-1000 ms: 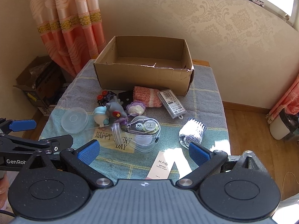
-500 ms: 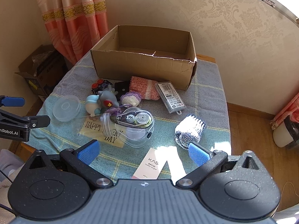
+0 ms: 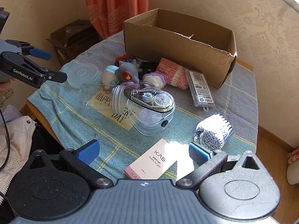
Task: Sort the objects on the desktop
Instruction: 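Reach the left gripper toward the clear round plastic lid while the right gripper grasps the pink KASI box, then grasp the clear lid with the left gripper and lift it toward the box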
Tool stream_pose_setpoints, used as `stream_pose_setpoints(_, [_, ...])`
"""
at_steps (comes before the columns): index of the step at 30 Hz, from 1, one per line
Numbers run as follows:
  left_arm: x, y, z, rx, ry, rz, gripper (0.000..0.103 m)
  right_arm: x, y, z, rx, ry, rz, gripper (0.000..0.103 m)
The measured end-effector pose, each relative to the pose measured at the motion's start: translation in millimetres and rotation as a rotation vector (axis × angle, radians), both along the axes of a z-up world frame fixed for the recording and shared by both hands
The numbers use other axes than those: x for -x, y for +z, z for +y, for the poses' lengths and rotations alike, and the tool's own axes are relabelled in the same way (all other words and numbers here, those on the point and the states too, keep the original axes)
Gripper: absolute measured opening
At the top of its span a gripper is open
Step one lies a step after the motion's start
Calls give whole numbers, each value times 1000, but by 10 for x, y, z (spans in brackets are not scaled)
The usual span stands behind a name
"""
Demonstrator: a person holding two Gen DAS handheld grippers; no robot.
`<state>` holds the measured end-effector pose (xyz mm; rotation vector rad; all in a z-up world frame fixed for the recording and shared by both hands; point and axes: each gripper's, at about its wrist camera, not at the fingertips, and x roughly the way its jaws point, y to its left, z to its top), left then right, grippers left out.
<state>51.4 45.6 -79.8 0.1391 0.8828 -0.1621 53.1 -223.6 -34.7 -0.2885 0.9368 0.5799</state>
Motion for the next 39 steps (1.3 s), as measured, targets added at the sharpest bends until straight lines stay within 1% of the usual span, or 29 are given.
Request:
stream_pose_setpoints(4, [-42,-68,26,-3,-12,27,102,-133,-170,-12,-5,96,67,103])
stream_pose_setpoints(7, [-67,-104,71,24,-9,49,102,-228,-287,-20,12,143,102,103])
stream_pose_setpoints(10, [-101,-157,109,43,-3,77,102,-275,-358,-18,44,201,105,103])
stream_pose_setpoints(13, [-126,-193,115,45,-6,84,102,-327,-405,6,82,273,109,103])
stream_pose_setpoints(18, [-172,-247,100,41,-23,92,102,-391,-443,70,110,387,160,103])
stream_pose_setpoints(23, [-231,-263,101,53,-36,85,102,-352,-461,123,210,474,118,103])
stream_pose_setpoints(24, [-241,-267,102,53,-37,85,102,-344,-463,119,220,483,113,102])
stream_pose_setpoints(26, [-267,-281,101,42,-38,80,102,-338,-468,98,227,487,111,99])
stream_pose_setpoints(27, [-279,-292,105,34,-33,76,102,-337,-464,81,225,487,114,93])
stream_pose_setpoints(28, [-289,-302,108,29,-30,75,102,-336,-450,58,217,485,117,89])
stream_pose_setpoints(33, [-388,-391,149,-7,-10,77,102,-326,-445,43,190,450,99,88])
stream_pose_setpoints(39, [-551,-513,189,-20,5,86,102,-341,-412,63,145,438,113,88])
